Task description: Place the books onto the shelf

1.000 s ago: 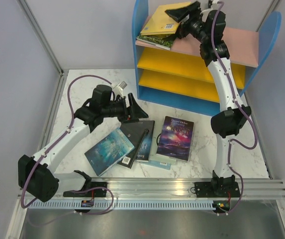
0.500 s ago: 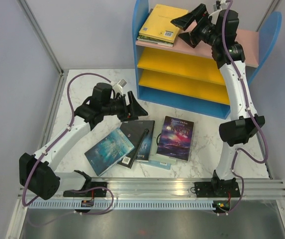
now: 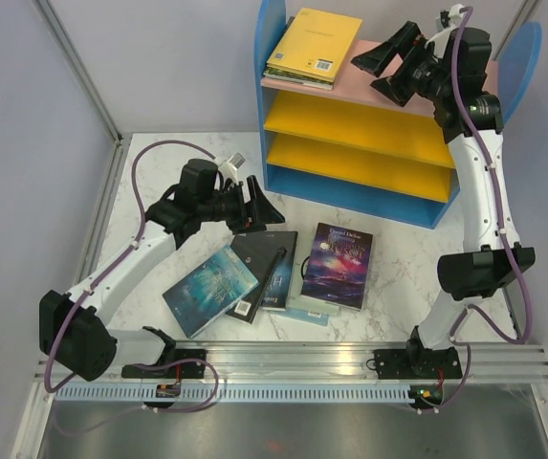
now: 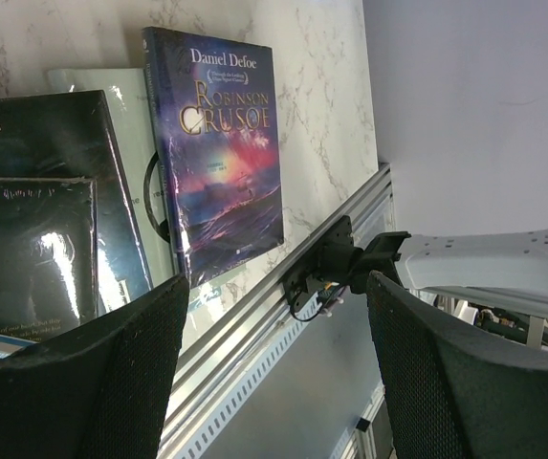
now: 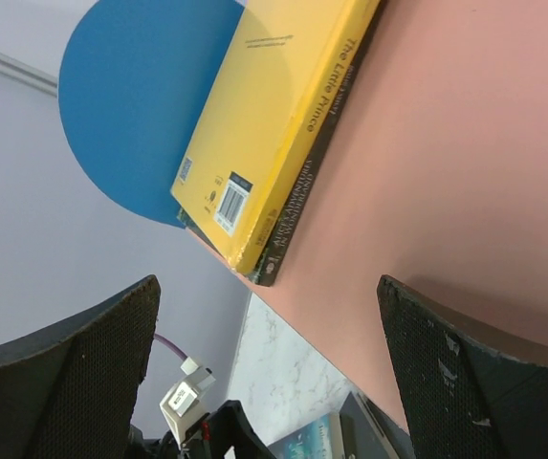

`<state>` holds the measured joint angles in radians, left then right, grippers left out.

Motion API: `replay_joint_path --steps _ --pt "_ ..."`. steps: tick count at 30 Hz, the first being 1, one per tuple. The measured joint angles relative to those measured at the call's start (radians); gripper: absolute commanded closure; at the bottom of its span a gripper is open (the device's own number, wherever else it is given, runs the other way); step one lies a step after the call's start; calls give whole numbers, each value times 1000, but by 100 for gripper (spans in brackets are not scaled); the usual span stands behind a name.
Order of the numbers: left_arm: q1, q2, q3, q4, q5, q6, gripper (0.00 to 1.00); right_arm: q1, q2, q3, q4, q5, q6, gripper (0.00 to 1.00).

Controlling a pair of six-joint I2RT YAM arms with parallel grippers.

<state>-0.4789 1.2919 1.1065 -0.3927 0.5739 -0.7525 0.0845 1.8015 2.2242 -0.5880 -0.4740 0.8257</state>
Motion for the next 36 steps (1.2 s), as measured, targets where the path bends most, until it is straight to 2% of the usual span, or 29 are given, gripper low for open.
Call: replay_joint_path --steps 3,4,5,7,13,15,18,22,25,30,36 --pt "0 14 0 -2 1 3 22 -25 -10 -5 -14 1 -7 2" --pt "0 18 0 -3 2 3 22 -30 -10 -5 -13 1 -6 6" --pt "0 21 0 -3 2 3 22 -34 -10 -5 -11 1 -4 16" --pt "0 24 3 -4 3 5 22 -37 -8 -11 -11 -2 9 19" --pt "0 38 29 -5 6 18 22 -24 -53 -110 87 -43 10 16" --pt "-1 60 36 -3 8 26 22 3 -141 -234 115 -53 -23 16" --pt "-14 117 48 -2 7 41 22 75 -350 -507 145 -64 -67 16" --pt "-60 233 85 -4 6 57 23 112 -705 -977 101 -67 -78 14" --pt "-96 317 114 -3 7 65 24 103 -866 -1214 16 -31 -74 8" --pt "-132 425 155 -3 8 71 24 101 -920 -1448 -78 47 -63 4" --pt "-182 551 214 5 11 82 25 96 -876 -1566 -121 118 -55 2"
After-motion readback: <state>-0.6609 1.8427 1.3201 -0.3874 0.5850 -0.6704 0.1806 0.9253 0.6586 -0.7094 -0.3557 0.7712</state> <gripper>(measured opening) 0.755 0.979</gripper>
